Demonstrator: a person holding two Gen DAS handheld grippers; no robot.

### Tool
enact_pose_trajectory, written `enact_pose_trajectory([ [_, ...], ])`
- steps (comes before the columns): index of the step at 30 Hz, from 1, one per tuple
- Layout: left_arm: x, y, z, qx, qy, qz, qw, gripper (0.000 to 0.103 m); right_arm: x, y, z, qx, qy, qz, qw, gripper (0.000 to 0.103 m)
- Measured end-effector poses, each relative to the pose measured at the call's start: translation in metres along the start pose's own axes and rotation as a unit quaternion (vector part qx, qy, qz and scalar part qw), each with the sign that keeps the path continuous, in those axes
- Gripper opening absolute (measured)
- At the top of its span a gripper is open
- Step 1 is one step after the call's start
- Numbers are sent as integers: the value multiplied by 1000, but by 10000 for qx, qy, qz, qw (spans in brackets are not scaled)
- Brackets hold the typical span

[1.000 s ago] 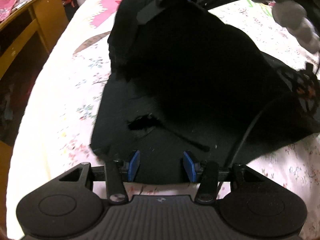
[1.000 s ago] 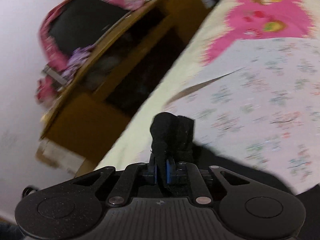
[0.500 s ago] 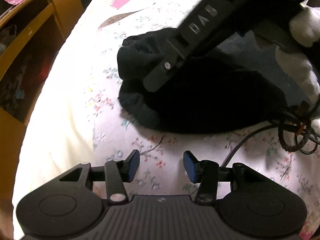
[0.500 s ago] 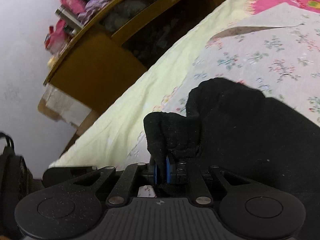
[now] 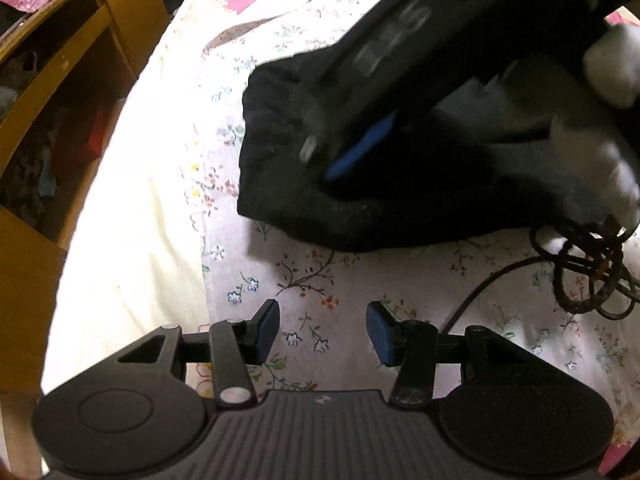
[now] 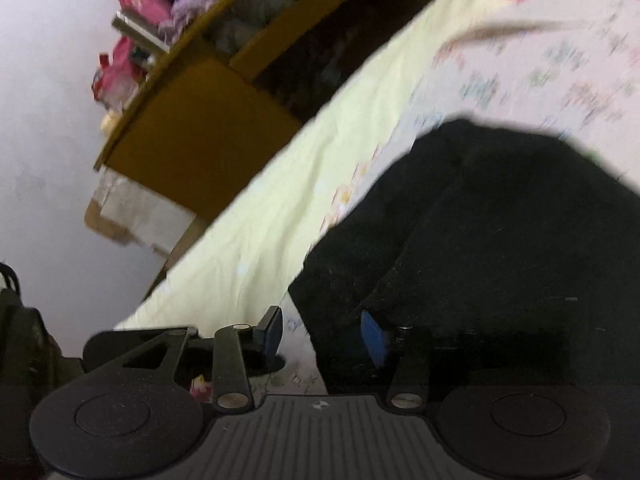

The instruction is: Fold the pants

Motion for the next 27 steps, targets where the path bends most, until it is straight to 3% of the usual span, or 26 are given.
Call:
enact_pose_trajectory([
  [3, -12, 12, -3, -12, 56, 227, 9997, 57, -42, 4, 6, -17, -326, 567, 9979, 33],
  [7, -33, 47, -12, -93, 152, 725, 9972, 57, -111, 1, 39, 268, -994, 1280, 9864, 34],
  [11, -42, 88, -6, -278, -100, 1288, 9912, 64, -175, -4, 89, 581, -1950, 1719, 9639, 40],
  [13, -27, 104, 7, -207, -275, 1402, 9895, 64, -194, -5, 115, 827, -2192, 1806, 9552, 41],
  [16, 8, 109, 29, 63, -290, 1194, 9924, 64, -204, -2, 143, 1085, -2200, 1738, 9537, 42],
  [20, 62, 63, 39, 416, -12, 188, 9990, 64, -191, -9, 179, 1609, -1716, 1282, 9635, 44],
  [23, 64, 50, 46, 700, -48, 258, 9972, 64, -176, -17, 182, 1871, -1300, 1008, 9685, 44],
  [27, 70, 56, 45, 584, -112, 95, 9982, 65, -160, -24, 182, 1980, -1012, 506, 9736, 45],
])
Point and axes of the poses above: each gripper's, at about its wrist camera, not at the fingertips, and x roughly the way its jaws point, z to its right, y to its top, the point moved 6 cm from there along x, roughly the way its jaws point, and after that the axes turned 11 degrees about y, right-handed, at the moved point
